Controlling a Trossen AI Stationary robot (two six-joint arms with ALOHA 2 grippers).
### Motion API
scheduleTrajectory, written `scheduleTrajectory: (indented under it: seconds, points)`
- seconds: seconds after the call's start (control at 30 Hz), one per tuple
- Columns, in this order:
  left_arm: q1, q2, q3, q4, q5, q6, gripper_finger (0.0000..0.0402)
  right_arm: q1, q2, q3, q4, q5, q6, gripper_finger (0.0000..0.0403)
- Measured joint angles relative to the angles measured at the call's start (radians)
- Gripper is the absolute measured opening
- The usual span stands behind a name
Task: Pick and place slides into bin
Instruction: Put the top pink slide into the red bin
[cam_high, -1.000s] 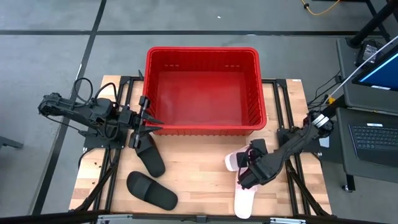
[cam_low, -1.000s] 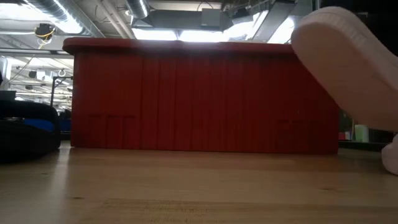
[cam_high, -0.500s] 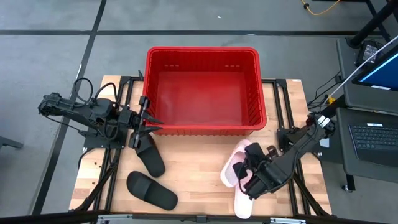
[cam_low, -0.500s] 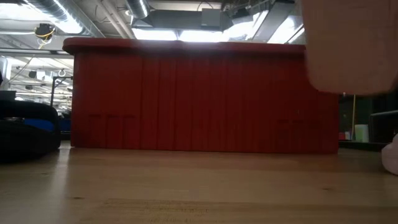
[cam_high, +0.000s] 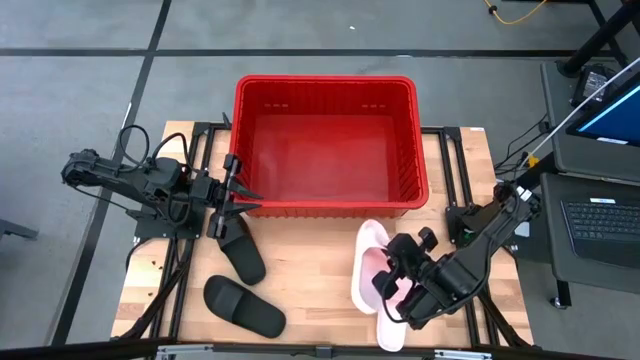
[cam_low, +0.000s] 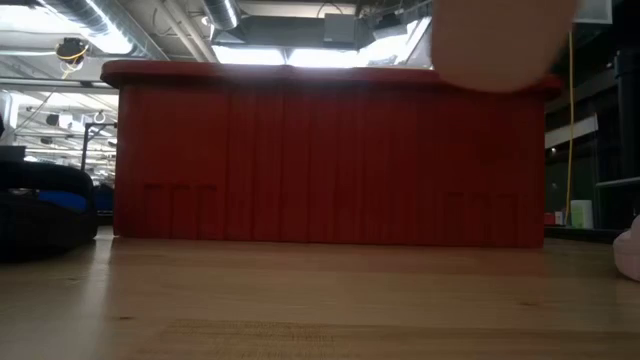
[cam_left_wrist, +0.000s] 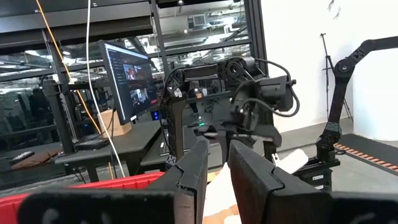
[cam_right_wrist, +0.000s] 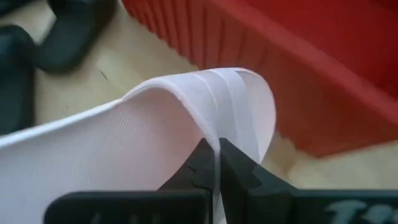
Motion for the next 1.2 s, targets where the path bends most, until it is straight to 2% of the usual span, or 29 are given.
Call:
scheduleTrajectory:
  seconds: [0.17, 0.37, 0.53, 0.9, 1.2]
  points:
    - [0.0, 0.0, 0.0, 0.0, 0.0, 0.0, 0.0063, 0.0, 0.0, 0.032, 0.04, 0.133, -0.122, 0.0012]
    - [0.0, 0.0, 0.0, 0.0, 0.0, 0.0, 0.0063, -0.008, 0.0, 0.074, 0.047, 0.342, -0.275, 0.0012]
    - [0.0, 0.0, 0.0, 0.0, 0.0, 0.001, 0.0063, -0.047, 0.0, 0.1, 0.036, 0.439, -0.393, 0.0012]
    - [0.0, 0.0, 0.0, 0.0, -0.007, 0.02, 0.0063, -0.191, 0.0, 0.226, 0.029, 0.448, -0.679, 0.0012]
    - [0.0, -0.044, 0.0, 0.001, -0.208, 0.02, 0.0063, -0.288, 0.0, 0.354, 0.006, 0.45, -0.949, 0.0012]
